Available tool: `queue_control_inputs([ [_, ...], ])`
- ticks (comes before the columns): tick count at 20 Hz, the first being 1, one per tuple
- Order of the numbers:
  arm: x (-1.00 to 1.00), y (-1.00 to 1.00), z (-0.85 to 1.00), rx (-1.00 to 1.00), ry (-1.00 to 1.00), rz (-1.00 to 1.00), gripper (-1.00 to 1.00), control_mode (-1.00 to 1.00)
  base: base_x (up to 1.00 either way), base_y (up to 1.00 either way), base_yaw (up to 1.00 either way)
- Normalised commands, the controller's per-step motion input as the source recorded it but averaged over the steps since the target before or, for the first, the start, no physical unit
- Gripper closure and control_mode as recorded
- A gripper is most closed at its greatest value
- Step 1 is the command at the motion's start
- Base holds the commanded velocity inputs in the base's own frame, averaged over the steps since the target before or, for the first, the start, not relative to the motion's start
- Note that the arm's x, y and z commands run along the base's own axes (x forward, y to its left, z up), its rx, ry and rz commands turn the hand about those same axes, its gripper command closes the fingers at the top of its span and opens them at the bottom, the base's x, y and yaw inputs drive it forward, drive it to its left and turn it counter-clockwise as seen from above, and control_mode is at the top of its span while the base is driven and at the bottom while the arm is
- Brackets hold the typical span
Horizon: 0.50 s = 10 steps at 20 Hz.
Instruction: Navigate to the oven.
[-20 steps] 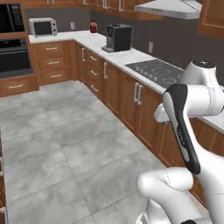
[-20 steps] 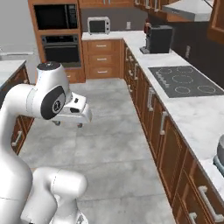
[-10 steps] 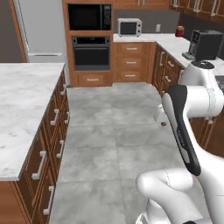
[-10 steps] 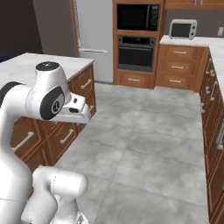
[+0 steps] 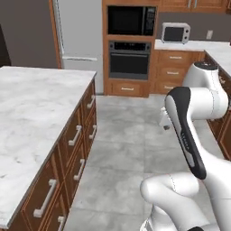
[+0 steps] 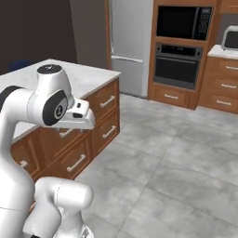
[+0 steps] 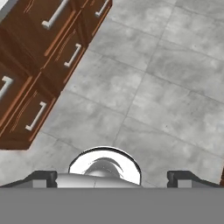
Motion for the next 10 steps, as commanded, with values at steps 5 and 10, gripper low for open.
queue_control_inputs([
  [5, 0.0, 0.0, 0.0, 0.0, 0.0, 0.0, -1.0, 1.0, 0.96, -0.2, 0.03],
  [10, 0.0, 0.0, 0.0, 0.0, 0.0, 0.0, -1.0, 1.0, 0.82, -0.22, -0.01],
])
